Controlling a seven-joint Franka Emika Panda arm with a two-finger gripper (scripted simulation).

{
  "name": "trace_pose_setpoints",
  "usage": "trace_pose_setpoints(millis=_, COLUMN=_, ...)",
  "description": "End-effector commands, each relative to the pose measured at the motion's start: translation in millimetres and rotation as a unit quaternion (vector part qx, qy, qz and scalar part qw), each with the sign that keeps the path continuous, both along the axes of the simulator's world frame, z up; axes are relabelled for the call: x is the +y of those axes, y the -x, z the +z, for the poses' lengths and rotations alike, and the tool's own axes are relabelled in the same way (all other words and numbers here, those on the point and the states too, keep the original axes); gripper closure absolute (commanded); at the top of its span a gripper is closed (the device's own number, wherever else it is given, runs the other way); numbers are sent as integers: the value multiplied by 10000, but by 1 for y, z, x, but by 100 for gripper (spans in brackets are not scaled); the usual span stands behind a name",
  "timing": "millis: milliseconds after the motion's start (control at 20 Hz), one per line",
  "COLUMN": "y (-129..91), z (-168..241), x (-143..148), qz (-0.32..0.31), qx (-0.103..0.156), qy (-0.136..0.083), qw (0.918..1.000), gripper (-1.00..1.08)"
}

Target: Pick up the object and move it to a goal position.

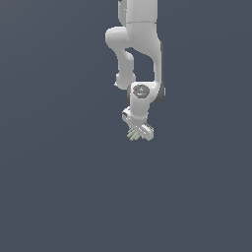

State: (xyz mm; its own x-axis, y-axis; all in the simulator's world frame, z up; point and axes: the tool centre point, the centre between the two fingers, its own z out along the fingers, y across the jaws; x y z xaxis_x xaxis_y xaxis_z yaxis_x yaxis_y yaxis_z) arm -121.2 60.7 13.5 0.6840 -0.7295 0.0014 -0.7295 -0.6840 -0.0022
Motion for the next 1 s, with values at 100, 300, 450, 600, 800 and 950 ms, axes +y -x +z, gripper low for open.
trace_pose_setpoints(millis=100, y=0, z=0, x=0, qz=-2, qx=1, qy=1, qw=10000, gripper=108)
trace_pose_setpoints(millis=300, y=-3, z=5, x=2, qz=-2, qx=1, qy=1, qw=10000, gripper=108)
trace_pose_setpoints(millis=450, y=-8, z=13, x=5, qz=-2, qx=1, qy=1, qw=10000, gripper=108)
trace_pose_setpoints(millis=600, y=-15, z=25, x=10, qz=-2, qx=2, qy=3, qw=10000, gripper=108)
trace_pose_setpoints(millis=800, y=-29, z=47, x=18, qz=-3, qx=3, qy=5, qw=10000, gripper=108)
trace_pose_setpoints(millis=950, y=-41, z=67, x=26, qz=-3, qx=4, qy=8, qw=10000, gripper=108)
